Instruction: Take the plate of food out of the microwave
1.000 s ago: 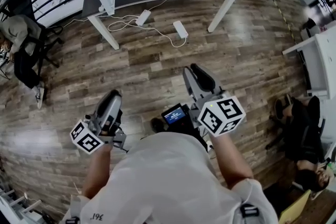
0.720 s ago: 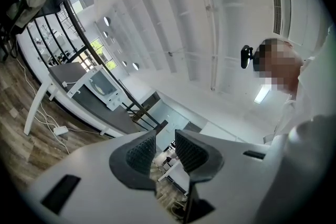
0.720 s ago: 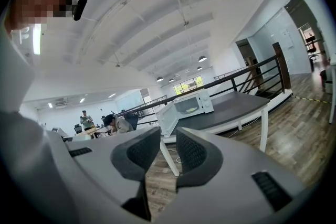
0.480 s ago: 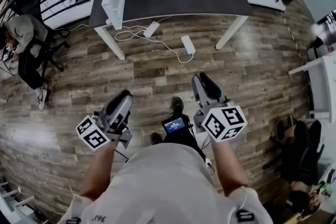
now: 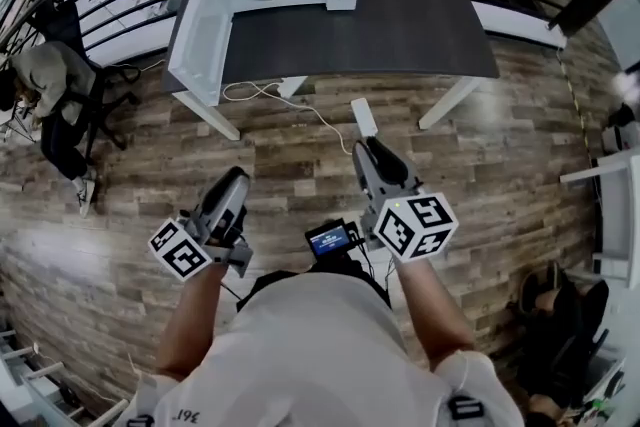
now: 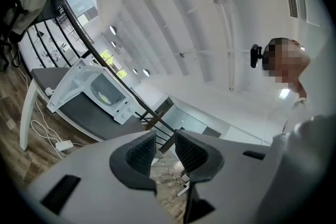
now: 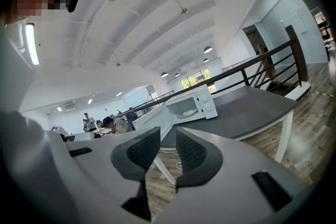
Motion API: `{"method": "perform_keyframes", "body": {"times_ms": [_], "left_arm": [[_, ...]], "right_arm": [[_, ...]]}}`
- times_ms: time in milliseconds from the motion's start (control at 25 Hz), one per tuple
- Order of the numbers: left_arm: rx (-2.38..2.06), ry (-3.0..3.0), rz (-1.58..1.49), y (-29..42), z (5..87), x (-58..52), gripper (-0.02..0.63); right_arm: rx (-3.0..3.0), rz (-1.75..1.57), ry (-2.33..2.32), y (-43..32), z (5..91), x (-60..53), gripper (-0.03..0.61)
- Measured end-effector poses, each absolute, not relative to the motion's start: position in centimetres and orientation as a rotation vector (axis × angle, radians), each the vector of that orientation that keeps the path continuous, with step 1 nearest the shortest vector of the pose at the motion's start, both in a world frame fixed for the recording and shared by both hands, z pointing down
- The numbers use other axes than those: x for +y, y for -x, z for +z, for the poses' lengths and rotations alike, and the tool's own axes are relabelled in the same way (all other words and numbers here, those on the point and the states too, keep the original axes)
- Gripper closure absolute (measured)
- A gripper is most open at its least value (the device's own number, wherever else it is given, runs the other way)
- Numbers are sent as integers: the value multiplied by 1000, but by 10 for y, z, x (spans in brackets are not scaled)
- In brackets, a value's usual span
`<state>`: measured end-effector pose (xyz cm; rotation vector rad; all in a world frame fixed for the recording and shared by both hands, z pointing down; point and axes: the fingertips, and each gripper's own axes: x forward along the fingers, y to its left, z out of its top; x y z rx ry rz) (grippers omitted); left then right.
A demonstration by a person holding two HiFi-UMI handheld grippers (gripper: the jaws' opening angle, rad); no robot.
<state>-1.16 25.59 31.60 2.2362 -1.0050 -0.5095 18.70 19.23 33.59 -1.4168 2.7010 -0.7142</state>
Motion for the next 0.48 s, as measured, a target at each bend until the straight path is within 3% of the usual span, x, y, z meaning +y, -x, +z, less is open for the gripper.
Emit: {"method": "perform_keyframes", "body": {"times_ms": [480], "left_arm": [[-1095,-2193,-451,4,344,123,522]], "right_arm": [[2774,-745,1387,-172,355,77,506]]}}
